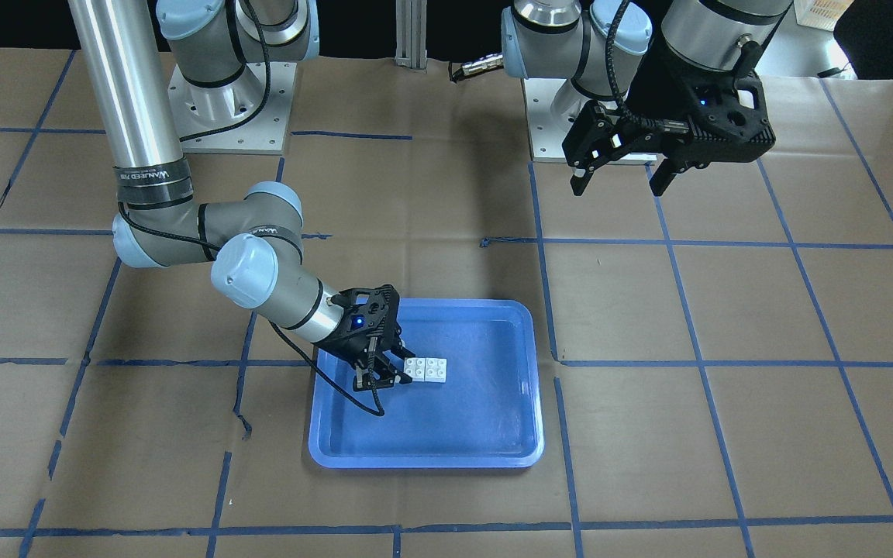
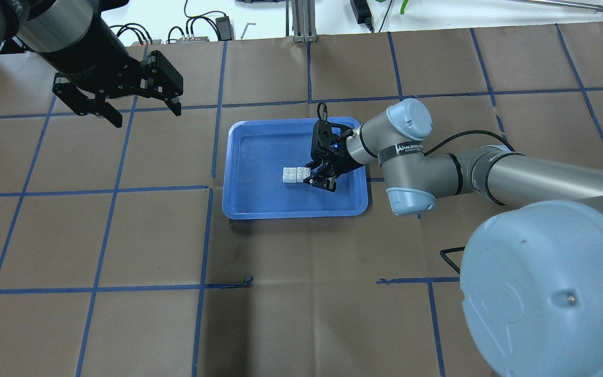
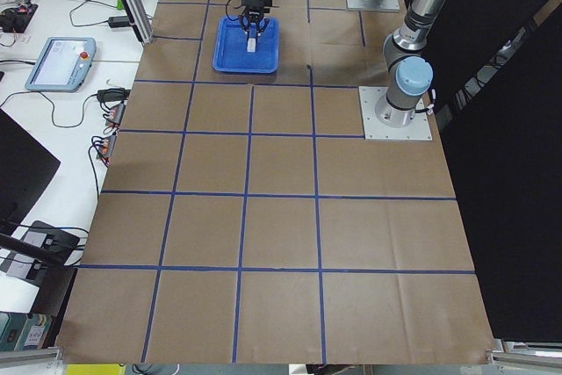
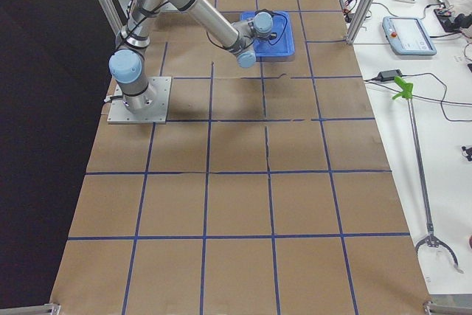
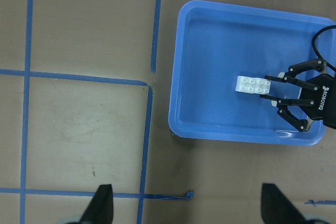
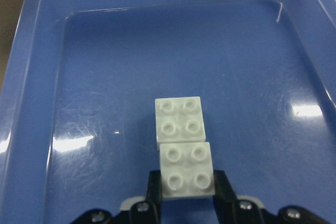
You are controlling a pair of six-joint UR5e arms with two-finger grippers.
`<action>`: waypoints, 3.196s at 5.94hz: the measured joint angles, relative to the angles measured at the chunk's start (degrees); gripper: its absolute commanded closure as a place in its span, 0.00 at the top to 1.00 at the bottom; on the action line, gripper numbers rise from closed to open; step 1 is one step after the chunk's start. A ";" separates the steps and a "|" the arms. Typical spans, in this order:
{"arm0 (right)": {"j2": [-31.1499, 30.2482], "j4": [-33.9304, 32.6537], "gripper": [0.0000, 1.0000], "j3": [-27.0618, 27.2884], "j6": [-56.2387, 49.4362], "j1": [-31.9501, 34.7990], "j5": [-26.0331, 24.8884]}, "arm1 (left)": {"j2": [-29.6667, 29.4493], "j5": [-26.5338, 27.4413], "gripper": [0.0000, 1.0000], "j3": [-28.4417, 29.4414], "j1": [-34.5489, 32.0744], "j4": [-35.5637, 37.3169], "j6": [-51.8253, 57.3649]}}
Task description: Assemble white blocks and place on blue tray
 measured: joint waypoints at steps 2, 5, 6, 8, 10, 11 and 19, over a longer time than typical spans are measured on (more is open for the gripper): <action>0.04 0.00 0.36 0.00 -0.01 0.02 0.06 | 0.00 0.03 0.99 0.00 0.00 -0.03 0.02; 0.09 0.00 0.49 0.00 -0.01 0.03 0.06 | 0.00 0.01 0.99 0.00 0.00 -0.01 -0.02; 0.16 0.00 0.50 0.03 -0.01 0.03 0.06 | 0.00 0.03 0.99 0.00 0.00 -0.07 -0.02; 0.20 0.00 0.51 0.01 0.03 0.03 0.55 | 0.00 0.02 0.99 0.00 0.00 -0.07 -0.02; 0.26 -0.02 0.87 -0.06 -0.07 0.03 1.79 | 0.00 0.00 0.99 0.00 0.00 -0.06 -0.02; 0.18 -0.04 0.99 -0.21 -0.03 0.00 1.94 | 0.00 0.04 0.99 0.00 0.00 -0.06 -0.02; -18.20 36.11 1.00 -9.46 22.19 -6.98 -12.16 | -0.01 -0.03 0.99 0.00 0.01 0.02 -0.02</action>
